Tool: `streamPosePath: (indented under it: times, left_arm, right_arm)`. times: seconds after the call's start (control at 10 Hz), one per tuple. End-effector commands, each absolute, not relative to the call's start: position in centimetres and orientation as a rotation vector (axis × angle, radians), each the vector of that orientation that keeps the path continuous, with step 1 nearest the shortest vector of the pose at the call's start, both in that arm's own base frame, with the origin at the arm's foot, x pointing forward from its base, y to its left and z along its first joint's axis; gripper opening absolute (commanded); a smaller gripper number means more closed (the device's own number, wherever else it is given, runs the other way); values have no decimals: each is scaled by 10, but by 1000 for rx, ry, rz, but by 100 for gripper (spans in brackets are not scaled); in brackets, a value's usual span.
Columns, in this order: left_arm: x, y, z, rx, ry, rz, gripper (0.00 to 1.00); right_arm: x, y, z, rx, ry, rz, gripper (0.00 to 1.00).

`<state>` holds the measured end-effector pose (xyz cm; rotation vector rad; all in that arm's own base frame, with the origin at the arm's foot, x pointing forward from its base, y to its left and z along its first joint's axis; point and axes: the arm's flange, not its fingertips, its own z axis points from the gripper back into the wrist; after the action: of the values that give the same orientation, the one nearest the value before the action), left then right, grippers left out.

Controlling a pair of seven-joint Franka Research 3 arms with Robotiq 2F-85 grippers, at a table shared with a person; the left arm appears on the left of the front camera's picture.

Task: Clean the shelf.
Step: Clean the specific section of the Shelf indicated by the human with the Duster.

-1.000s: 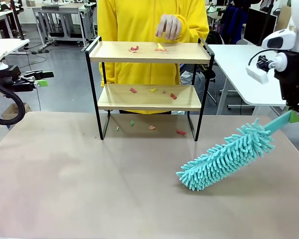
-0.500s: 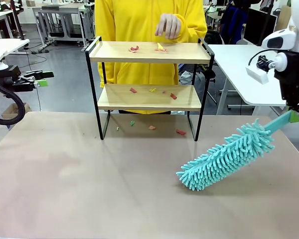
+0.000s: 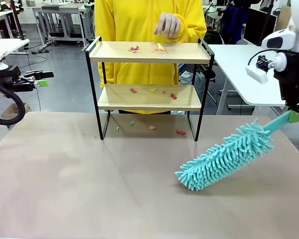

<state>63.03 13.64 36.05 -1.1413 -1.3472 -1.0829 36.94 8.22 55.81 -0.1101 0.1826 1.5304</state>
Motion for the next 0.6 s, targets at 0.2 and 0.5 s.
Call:
streamPosePath:
  times: [0.2, 0.5]
  left_arm:
    - [629, 136, 363, -1138, -1357, -1093, 100]
    - [629, 136, 363, -1138, -1357, -1093, 100]
  right_arm:
    - [349, 140, 606, -16, -65, 1366, 13]
    - [313, 200, 644, 57, -289, 1276, 13]
